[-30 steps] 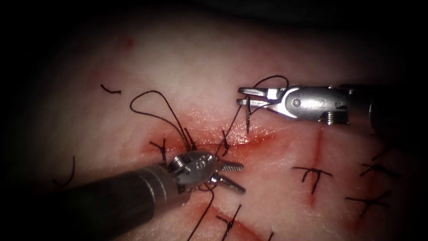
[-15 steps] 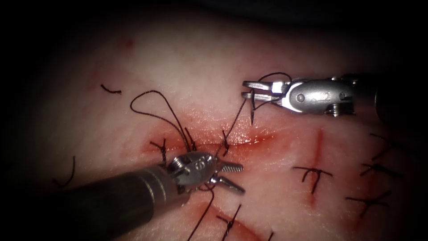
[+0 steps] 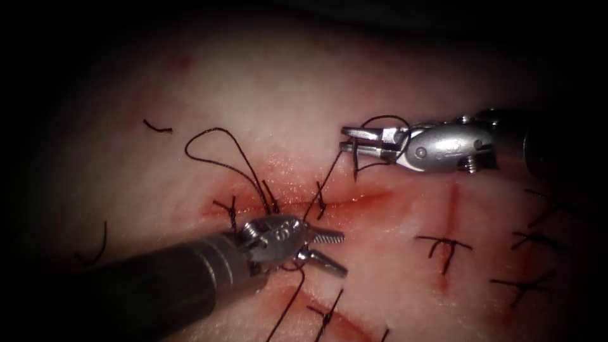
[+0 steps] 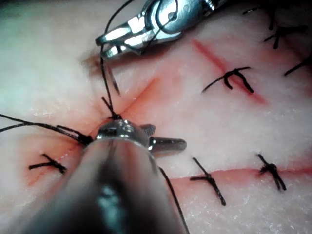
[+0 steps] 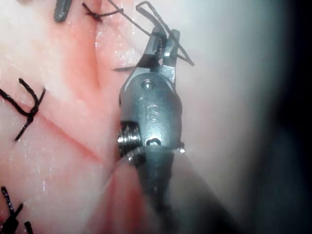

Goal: Wound Closure
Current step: Throw the needle through the top of the wound with the right tool.

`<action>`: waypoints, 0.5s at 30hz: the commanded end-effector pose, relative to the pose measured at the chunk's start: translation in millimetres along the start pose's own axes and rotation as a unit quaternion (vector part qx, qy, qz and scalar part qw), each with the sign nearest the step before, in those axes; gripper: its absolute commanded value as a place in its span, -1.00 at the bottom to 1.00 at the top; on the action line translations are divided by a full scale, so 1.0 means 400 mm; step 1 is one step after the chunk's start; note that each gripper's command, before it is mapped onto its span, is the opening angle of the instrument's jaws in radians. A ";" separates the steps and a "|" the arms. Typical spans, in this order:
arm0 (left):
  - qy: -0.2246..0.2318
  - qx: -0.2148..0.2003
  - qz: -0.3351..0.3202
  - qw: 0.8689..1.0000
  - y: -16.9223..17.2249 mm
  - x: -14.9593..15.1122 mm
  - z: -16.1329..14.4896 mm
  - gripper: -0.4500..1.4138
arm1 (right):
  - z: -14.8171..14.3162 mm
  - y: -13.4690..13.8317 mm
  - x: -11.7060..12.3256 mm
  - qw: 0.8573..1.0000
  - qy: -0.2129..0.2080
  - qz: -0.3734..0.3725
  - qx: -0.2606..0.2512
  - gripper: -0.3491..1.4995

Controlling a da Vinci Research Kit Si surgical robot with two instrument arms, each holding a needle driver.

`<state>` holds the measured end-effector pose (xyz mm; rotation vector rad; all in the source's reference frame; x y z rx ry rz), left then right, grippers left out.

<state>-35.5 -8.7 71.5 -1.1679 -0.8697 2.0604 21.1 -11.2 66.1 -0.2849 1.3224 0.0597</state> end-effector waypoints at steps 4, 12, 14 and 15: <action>0.009 -0.005 -0.001 1.000 -0.0016 0.0014 -0.0007 -0.19 | -0.0040 -0.0089 -0.0019 0.998 0.013 -0.055 -0.017 -1.00; 0.013 -0.003 0.001 1.000 -0.0018 0.0016 -0.0013 -0.19 | -0.0093 -0.0167 -0.0045 0.995 0.008 -0.097 -0.033 -1.00; 0.015 -0.003 0.001 1.000 -0.0017 0.0015 -0.0013 -0.19 | -0.0099 -0.0182 -0.0056 0.994 0.006 -0.101 -0.034 -1.00; 0.015 -0.003 0.001 1.000 -0.0016 0.0016 -0.0013 -0.19 | -0.0099 -0.0192 -0.0063 0.994 0.006 -0.103 -0.037 -1.00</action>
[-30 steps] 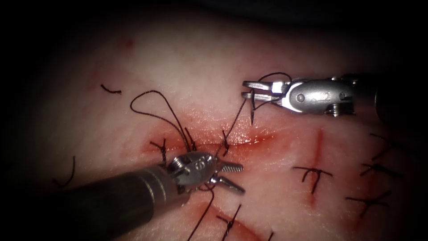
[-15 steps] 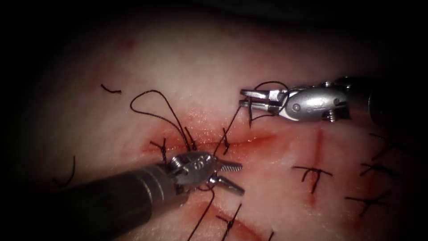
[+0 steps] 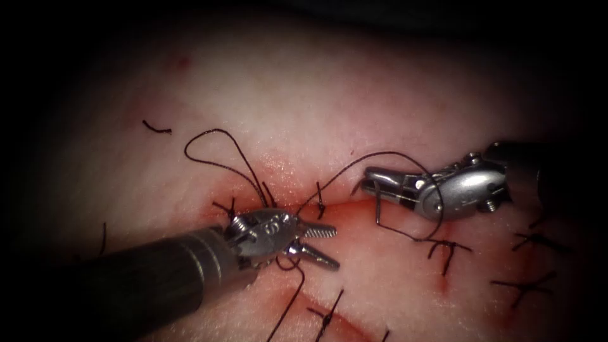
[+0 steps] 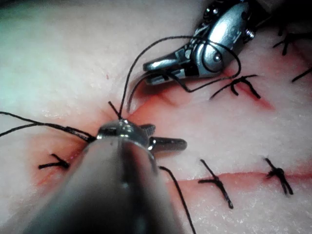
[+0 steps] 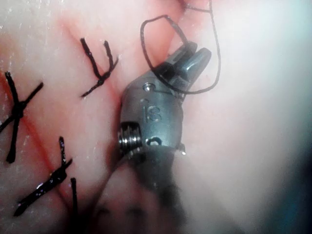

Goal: Wound Closure
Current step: Throw the needle through the top of the wound with the right tool.

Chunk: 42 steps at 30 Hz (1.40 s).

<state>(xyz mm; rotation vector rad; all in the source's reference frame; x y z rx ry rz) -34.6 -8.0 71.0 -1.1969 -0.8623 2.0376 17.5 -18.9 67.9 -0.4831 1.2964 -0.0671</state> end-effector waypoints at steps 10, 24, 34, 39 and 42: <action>0.003 0.001 0.006 1.000 -0.0012 0.0013 0.0018 -0.21 | 0.0036 -0.0054 0.0029 1.000 0.001 -0.003 0.002 -1.00; 0.003 0.006 0.007 1.000 -0.0013 0.0006 0.0012 -0.22 | 0.0070 -0.0060 0.0053 1.000 -0.004 -0.014 0.005 -1.00; 0.003 0.007 0.010 1.000 -0.0012 0.0005 0.0013 -0.22 | 0.0062 -0.0124 0.0028 0.999 -0.020 -0.019 0.029 -1.00; 0.003 0.007 0.013 1.000 -0.0012 0.0004 0.0012 -0.22 | 0.0071 -0.0165 0.0017 0.999 -0.027 -0.017 0.043 -1.00; 0.002 0.007 0.016 1.000 -0.0011 0.0003 0.0012 -0.24 | 0.0070 -0.0185 0.0005 0.998 -0.032 -0.013 0.050 -1.00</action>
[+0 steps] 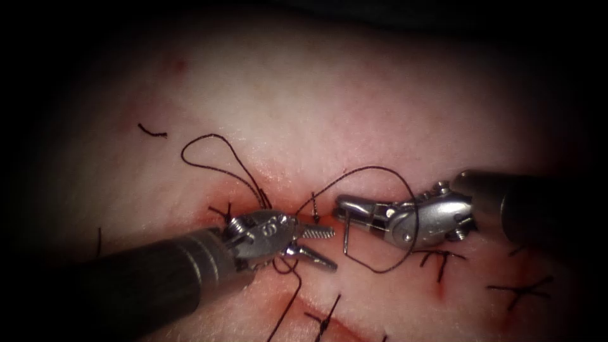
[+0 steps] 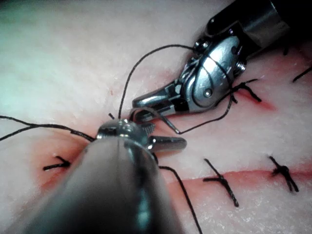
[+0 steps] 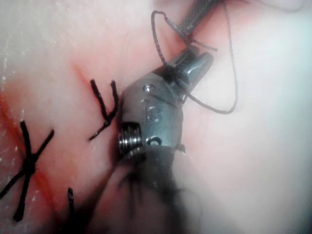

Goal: Wound Closure
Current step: Throw the needle through the top of the wound with the right tool.

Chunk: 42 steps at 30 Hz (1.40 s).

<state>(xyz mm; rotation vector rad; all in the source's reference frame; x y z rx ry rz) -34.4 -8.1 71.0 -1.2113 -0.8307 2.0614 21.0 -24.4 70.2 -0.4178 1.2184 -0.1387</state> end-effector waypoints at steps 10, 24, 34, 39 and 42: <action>0.000 0.001 0.010 1.000 -0.0012 0.0002 0.0013 -0.24 | -0.0004 -0.0061 -0.0057 0.999 -0.026 0.021 0.002 -1.00; 0.000 0.003 0.015 1.000 -0.0013 0.0005 0.0019 -0.22 | -0.0004 -0.0098 -0.0080 0.997 -0.047 0.049 0.023 -1.00; 0.002 0.005 0.017 1.000 -0.0014 0.0012 0.0032 -0.22 | -0.0028 -0.0163 -0.0116 0.993 -0.065 0.077 0.056 -1.00; 0.000 0.004 0.018 1.000 -0.0013 0.0006 0.0023 -0.22 | -0.0031 -0.0202 -0.0125 0.990 -0.083 0.085 0.074 -1.00; -0.001 0.003 0.018 1.000 -0.0012 0.0001 0.0016 -0.22 | -0.0033 -0.0220 -0.0130 0.988 -0.093 0.089 0.084 -1.00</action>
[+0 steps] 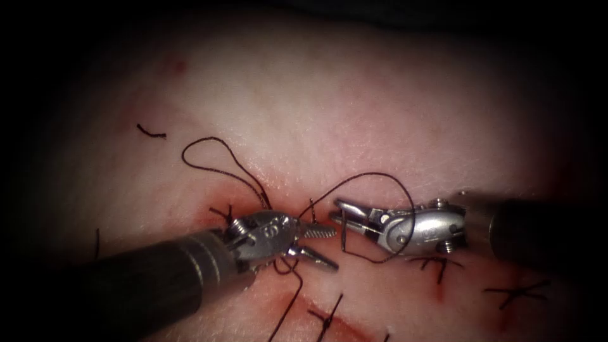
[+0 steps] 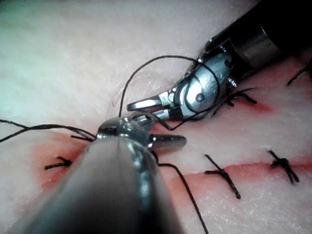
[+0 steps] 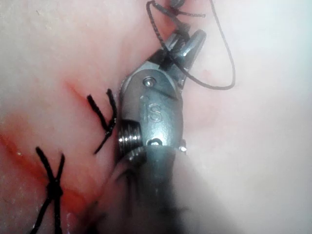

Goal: Wound Closure
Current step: Throw the needle through the top of the wound with the right tool.

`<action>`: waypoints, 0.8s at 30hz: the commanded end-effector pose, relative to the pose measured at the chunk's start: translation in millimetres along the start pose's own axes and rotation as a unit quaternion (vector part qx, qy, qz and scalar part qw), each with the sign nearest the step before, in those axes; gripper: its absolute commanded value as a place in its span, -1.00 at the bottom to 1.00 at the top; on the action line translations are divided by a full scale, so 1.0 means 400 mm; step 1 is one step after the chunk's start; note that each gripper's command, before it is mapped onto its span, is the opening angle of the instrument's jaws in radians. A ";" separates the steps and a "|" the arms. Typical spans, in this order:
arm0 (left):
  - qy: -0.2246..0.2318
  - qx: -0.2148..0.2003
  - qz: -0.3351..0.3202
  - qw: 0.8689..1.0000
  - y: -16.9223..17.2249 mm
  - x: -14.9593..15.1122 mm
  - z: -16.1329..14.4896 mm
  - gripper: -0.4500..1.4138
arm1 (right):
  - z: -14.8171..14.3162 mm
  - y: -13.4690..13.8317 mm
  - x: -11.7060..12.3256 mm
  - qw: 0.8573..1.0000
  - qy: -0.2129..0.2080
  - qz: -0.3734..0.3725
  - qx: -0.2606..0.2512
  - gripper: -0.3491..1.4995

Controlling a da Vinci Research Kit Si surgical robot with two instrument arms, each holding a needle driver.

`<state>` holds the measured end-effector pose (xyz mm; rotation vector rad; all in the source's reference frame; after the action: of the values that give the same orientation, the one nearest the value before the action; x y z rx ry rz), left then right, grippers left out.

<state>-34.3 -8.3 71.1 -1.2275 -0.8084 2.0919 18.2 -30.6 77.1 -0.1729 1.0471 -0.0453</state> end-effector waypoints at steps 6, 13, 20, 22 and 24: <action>0.000 -0.001 0.002 1.000 -0.0010 -0.0001 0.0006 -0.22 | 0.0032 -0.0044 -0.0020 0.999 -0.030 0.016 0.026 -1.00; -0.003 -0.001 0.004 1.000 -0.0008 0.0000 0.0008 -0.21 | 0.0033 -0.0088 -0.0048 0.995 -0.066 0.036 0.069 -1.00; -0.005 0.000 0.007 1.000 -0.0009 0.0001 0.0010 -0.21 | 0.0034 -0.0098 -0.0068 0.993 -0.072 0.049 0.077 -1.00; -0.005 0.002 0.007 1.000 -0.0009 0.0002 0.0012 -0.21 | 0.0028 -0.0079 -0.0057 0.994 -0.063 0.055 0.071 -1.00; -0.011 0.005 0.007 1.000 -0.0011 0.0000 0.0018 -0.21 | 0.0006 -0.0025 -0.0025 0.996 -0.033 0.071 0.052 -1.00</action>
<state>-34.2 -8.4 71.1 -1.2132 -0.8009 2.1192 17.4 -32.2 78.7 0.0017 0.9699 0.0266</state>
